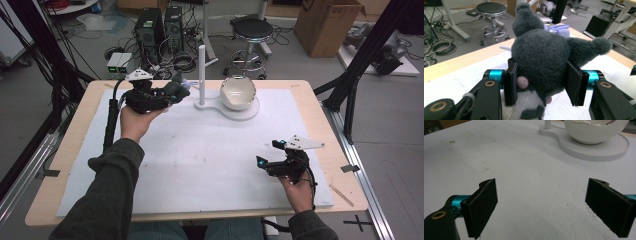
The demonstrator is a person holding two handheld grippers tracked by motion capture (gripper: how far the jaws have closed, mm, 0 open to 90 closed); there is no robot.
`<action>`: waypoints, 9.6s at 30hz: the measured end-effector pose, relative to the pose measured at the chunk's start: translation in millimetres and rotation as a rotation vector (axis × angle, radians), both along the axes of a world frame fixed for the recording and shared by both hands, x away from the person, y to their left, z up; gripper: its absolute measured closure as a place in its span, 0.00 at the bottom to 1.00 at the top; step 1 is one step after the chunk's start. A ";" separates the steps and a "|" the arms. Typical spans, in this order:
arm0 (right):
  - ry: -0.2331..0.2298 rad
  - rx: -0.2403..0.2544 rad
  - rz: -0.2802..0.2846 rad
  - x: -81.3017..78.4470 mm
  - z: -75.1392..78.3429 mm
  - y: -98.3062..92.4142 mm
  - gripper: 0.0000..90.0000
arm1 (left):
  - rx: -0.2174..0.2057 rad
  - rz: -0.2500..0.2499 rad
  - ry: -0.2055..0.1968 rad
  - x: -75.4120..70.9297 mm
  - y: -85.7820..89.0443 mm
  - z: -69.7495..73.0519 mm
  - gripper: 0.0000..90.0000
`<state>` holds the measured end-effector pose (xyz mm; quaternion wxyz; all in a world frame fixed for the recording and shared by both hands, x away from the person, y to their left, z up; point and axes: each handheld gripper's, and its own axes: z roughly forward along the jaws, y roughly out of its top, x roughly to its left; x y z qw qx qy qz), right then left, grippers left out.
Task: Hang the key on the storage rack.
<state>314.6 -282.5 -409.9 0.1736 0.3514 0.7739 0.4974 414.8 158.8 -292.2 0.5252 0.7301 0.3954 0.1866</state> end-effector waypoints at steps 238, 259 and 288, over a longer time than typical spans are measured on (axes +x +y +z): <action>-0.017 0.021 0.005 0.6 1.4 -1.9 0.11 | 0.049 0.008 0.005 -1.1 -22.1 -41.0 0.29; -0.022 0.009 -0.014 0.9 0.9 -1.5 0.11 | 0.074 -0.018 -0.001 -21.3 -7.2 -48.0 0.28; -0.006 0.000 -0.027 -0.5 -0.6 -1.9 0.11 | 0.074 -0.009 -0.009 -41.0 16.8 -53.6 0.26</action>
